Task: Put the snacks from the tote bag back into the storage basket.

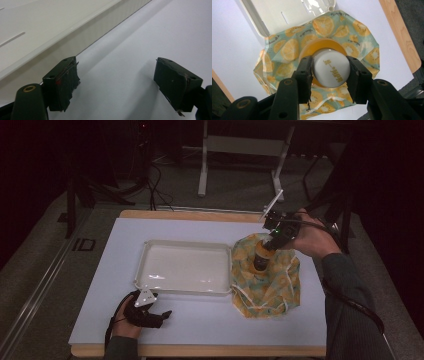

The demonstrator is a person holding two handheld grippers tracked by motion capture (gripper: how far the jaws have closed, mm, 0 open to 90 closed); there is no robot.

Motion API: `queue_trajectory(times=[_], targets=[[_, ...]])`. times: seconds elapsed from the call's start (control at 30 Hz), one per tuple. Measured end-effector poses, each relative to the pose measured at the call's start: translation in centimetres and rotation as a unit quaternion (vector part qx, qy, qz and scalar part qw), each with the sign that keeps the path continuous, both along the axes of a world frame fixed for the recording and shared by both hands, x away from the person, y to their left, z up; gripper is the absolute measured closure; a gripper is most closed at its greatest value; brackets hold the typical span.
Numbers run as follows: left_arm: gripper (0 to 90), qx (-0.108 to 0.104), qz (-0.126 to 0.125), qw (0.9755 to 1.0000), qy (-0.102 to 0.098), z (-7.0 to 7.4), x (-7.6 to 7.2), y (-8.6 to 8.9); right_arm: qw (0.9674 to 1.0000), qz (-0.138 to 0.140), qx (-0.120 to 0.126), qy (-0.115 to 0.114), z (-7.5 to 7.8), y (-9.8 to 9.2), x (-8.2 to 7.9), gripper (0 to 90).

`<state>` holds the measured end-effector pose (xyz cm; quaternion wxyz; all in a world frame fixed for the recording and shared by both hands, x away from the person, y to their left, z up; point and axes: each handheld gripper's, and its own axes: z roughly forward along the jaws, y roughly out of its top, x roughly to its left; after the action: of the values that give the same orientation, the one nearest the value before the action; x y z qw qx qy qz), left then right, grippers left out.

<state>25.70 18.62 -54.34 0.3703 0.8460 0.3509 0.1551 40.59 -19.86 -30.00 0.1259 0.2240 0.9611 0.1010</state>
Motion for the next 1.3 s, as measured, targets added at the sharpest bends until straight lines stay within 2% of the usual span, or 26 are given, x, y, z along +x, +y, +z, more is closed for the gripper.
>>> queue_trajectory(times=[0.37, 0.47, 0.67, 0.83, 1.3], targets=[[19.5, -0.004, 0.002, 1.0000, 0.000, 0.0, 0.0, 0.1, 0.9998, 0.015, 0.009, -0.009, 1.5, 1.4, -0.2, 58.9], [19.5, -0.011, 0.003, 0.9999, -0.002, 0.0, 0.0, 0.1, 0.9998, 0.015, 0.011, -0.007, 1.7, 1.8, -0.3, 58.9], [19.5, -0.011, 0.003, 0.9999, -0.009, 0.1, -0.2, 0.2, 0.9998, 0.015, 0.014, 0.000, 1.7, 2.5, -0.3, 58.9], [19.5, -0.012, 0.003, 0.9999, -0.009, 0.1, -0.2, 0.2, 0.9995, 0.027, 0.015, -0.010, 2.1, 3.2, -0.6, 58.9], [19.6, -0.014, -0.001, 0.9998, -0.014, 0.1, -0.3, 0.2, 0.9987, 0.047, 0.015, -0.009, 3.0, 5.8, -1.4, 58.9]])
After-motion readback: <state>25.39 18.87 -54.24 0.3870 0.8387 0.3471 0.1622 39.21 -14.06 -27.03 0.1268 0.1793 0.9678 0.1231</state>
